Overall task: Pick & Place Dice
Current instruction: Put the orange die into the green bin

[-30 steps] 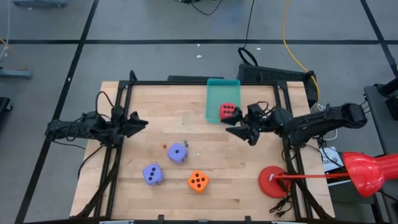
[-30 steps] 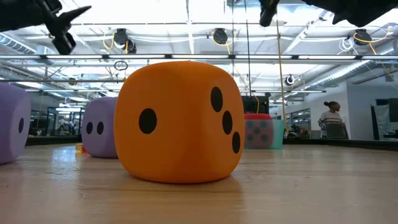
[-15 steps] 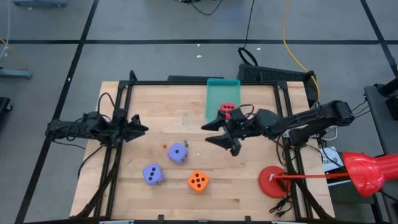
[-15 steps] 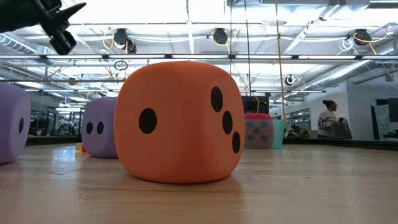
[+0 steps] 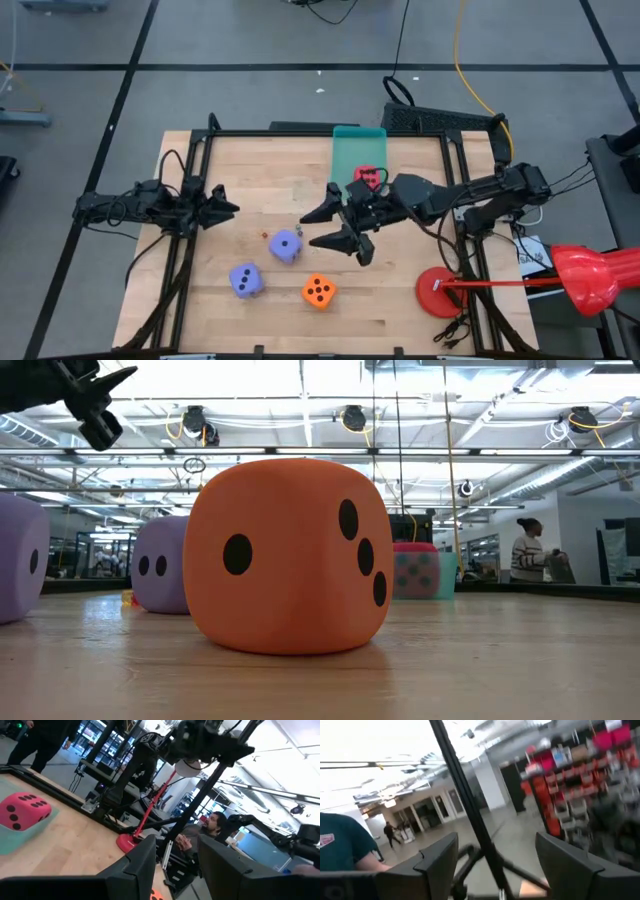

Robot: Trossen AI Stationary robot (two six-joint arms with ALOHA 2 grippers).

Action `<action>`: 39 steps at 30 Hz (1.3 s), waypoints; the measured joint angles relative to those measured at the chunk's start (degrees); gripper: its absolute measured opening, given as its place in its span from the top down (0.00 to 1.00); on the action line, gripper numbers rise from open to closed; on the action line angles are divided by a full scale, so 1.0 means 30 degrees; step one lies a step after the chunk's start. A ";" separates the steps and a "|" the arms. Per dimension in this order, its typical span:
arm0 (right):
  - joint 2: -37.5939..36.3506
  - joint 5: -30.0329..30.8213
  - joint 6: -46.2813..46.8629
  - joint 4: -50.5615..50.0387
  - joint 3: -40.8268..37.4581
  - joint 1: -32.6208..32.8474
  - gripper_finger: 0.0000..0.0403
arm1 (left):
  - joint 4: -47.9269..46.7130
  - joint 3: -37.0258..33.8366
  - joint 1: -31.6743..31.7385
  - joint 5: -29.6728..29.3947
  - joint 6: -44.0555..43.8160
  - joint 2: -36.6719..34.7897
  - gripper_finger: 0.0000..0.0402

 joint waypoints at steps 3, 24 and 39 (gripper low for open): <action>0.0003 0.0035 0.0643 -0.2129 0.0000 0.0192 0.37 | -0.0007 0.0003 -0.0001 -0.0004 -0.0503 0.0000 0.62; -0.0002 -0.0415 0.6174 -1.4610 -0.0043 0.0364 0.37 | -0.2365 0.0007 0.0000 -0.0186 -0.1359 0.0000 0.62; 0.2671 -0.3328 0.8113 -1.4034 -0.0090 0.0797 0.37 | -0.2621 0.0007 0.0000 -0.1217 -0.1614 0.0000 0.62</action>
